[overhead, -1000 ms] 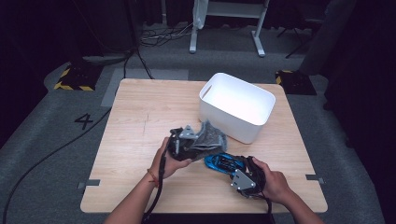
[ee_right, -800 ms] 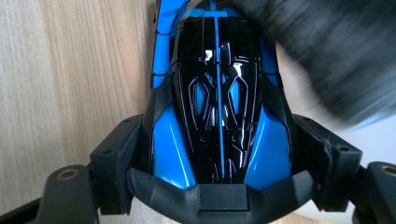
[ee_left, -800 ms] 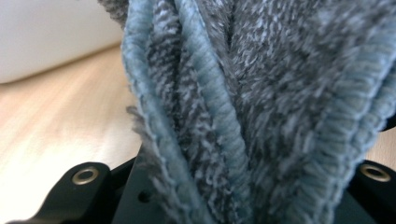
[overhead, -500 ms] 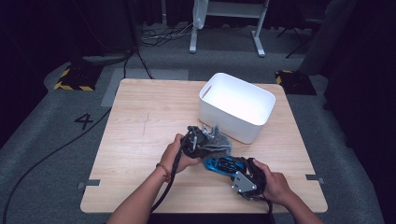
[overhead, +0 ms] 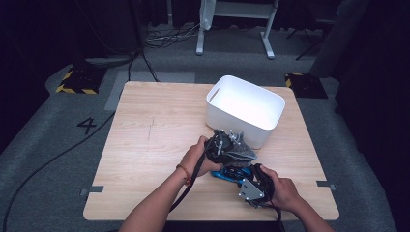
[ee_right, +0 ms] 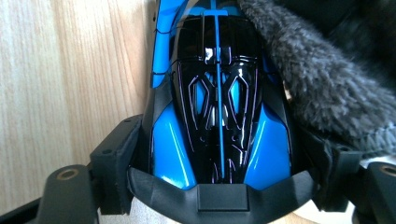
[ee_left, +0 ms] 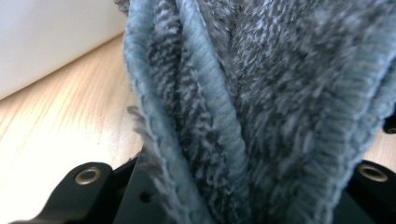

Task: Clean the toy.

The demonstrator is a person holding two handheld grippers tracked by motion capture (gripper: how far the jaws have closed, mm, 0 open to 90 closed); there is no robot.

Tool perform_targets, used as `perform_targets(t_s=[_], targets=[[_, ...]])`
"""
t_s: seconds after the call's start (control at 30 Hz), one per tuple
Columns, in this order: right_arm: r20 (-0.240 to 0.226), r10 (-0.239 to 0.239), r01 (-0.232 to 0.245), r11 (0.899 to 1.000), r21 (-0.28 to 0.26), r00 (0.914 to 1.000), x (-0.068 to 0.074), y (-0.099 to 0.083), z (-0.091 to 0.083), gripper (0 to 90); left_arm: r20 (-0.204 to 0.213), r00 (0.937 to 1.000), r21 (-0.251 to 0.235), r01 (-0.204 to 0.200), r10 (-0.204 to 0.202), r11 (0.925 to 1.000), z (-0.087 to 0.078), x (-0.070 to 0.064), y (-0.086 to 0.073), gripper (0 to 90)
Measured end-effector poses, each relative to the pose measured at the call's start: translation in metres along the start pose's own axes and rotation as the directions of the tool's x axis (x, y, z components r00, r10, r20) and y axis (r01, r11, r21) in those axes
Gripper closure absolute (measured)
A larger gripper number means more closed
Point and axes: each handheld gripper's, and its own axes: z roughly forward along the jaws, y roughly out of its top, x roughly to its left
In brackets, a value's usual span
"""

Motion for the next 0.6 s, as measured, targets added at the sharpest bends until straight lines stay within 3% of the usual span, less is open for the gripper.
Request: perform_targets(t_s=[0.07,0.17,0.3,0.37,0.43,0.47,0.53,0.6], targets=[[-0.006,0.003,-0.003,1.0,0.004,1.0,0.0,-0.001,0.0,24.9,0.039,0.9991,0.028,0.012,-0.013,0.9995,-0.001,0.005,0.0,76.5],[-0.003,-0.007,0.007,1.0,0.003,1.0,0.002,0.0,0.0,24.9,0.053,0.9985,0.067,0.007,-0.011,0.9977,-0.005,0.012,-0.004,76.6],[0.001,-0.02,0.02,1.0,0.008,0.9998,0.004,0.002,0.003,24.9,0.061,0.9972,0.105,0.037,-0.043,0.9938,-0.012,0.022,-0.01,76.5],[0.01,-0.034,0.034,0.999,0.016,0.9994,0.005,0.003,0.003,24.9,0.051,0.9974,0.138,0.043,-0.05,0.9895,-0.016,0.027,-0.014,76.6],[0.042,-0.049,0.048,0.999,0.024,0.9979,0.007,0.004,0.001,24.9,0.043,0.9974,0.199,0.048,-0.058,0.9789,-0.018,0.034,-0.019,76.6],[0.048,-0.063,0.062,0.998,0.024,0.9968,0.008,0.004,0.001,24.9,0.043,0.9974,0.199,0.048,-0.058,0.9789,-0.018,0.034,-0.019,76.6],[0.055,-0.073,0.072,0.997,0.025,0.9958,0.008,0.005,0.001,24.9,0.052,0.9955,0.226,0.065,-0.079,0.9719,-0.021,0.041,-0.022,76.6],[0.061,-0.086,0.084,0.996,0.028,0.9945,0.01,0.005,0.0,24.9,0.092,0.9918,0.206,0.067,-0.088,0.9763,-0.024,0.044,-0.022,76.5]])
